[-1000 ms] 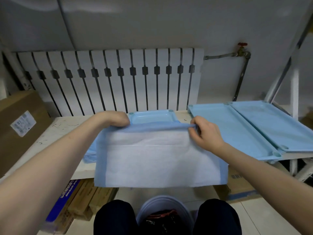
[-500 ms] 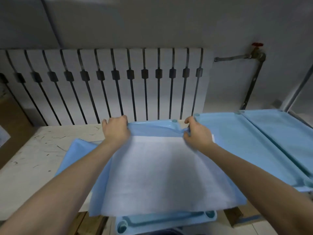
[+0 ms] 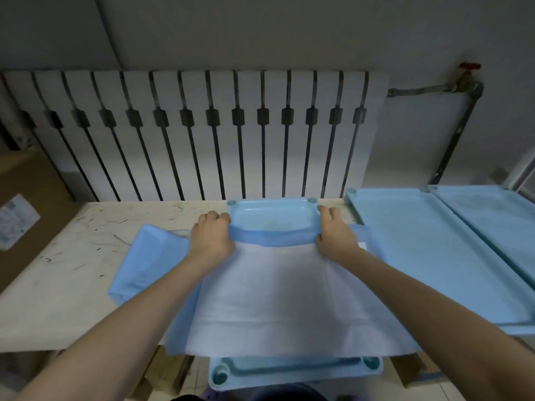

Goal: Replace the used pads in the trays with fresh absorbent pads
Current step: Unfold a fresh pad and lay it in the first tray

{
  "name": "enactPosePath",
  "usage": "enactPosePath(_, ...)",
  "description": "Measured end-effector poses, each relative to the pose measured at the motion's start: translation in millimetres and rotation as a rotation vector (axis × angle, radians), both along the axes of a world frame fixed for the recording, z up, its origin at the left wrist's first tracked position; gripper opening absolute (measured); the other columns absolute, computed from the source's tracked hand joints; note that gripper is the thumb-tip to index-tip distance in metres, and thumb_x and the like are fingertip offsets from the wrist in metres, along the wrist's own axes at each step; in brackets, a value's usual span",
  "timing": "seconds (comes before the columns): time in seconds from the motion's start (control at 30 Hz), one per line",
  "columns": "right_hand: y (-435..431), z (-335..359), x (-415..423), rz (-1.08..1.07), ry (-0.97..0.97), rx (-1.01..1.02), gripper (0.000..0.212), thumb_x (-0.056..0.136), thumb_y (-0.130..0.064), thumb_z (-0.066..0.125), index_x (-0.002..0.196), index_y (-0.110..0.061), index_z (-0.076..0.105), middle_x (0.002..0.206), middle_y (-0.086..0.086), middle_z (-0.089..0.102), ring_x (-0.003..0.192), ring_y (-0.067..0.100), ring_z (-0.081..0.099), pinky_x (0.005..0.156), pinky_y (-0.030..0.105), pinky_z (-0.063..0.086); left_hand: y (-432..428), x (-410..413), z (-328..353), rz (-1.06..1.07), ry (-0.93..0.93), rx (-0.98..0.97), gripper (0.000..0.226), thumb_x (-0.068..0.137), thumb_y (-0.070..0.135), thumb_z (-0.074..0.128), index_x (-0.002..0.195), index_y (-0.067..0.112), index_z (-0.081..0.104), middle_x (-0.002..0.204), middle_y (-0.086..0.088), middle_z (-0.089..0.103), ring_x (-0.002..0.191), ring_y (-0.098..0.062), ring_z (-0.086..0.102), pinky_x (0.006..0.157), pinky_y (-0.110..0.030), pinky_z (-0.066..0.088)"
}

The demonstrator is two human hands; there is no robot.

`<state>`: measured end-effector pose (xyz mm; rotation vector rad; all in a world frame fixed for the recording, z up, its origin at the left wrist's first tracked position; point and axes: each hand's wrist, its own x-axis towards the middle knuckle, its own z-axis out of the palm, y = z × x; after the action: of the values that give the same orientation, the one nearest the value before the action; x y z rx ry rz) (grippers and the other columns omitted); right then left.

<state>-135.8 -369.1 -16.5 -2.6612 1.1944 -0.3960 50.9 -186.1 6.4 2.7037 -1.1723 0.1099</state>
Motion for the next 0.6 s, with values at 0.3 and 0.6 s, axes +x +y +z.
enactPosePath(0.3, 103, 8, -45, 0.595, 0.226, 0.183, 0.026, 0.093, -0.023, 0.050, 0.116, -0.015, 0.060, 0.118, 0.005, 0.053, 0.106, 0.023, 0.054, 0.093, 0.034, 0.044, 87, -44, 1, 0.102, 0.202, 0.032, 0.008, 0.082, 0.013, 0.050, 0.089, 0.011, 0.054, 0.097, -0.008, 0.060, 0.092, -0.028, 0.056, 0.070, -0.033, 0.044)
enactPosePath(0.6, 162, -9, -82, 0.673, 0.350, 0.002, 0.046, 0.088, -0.041, 0.051, 0.129, -0.020, 0.052, 0.127, 0.005, 0.051, 0.111, 0.026, 0.054, 0.094, 0.035, 0.042, 157, -76, -21, 0.201, 0.326, -0.051, 0.022, 0.089, 0.028, 0.051, 0.098, 0.008, 0.048, 0.108, -0.014, 0.060, 0.100, -0.032, 0.057, 0.074, -0.034, 0.045)
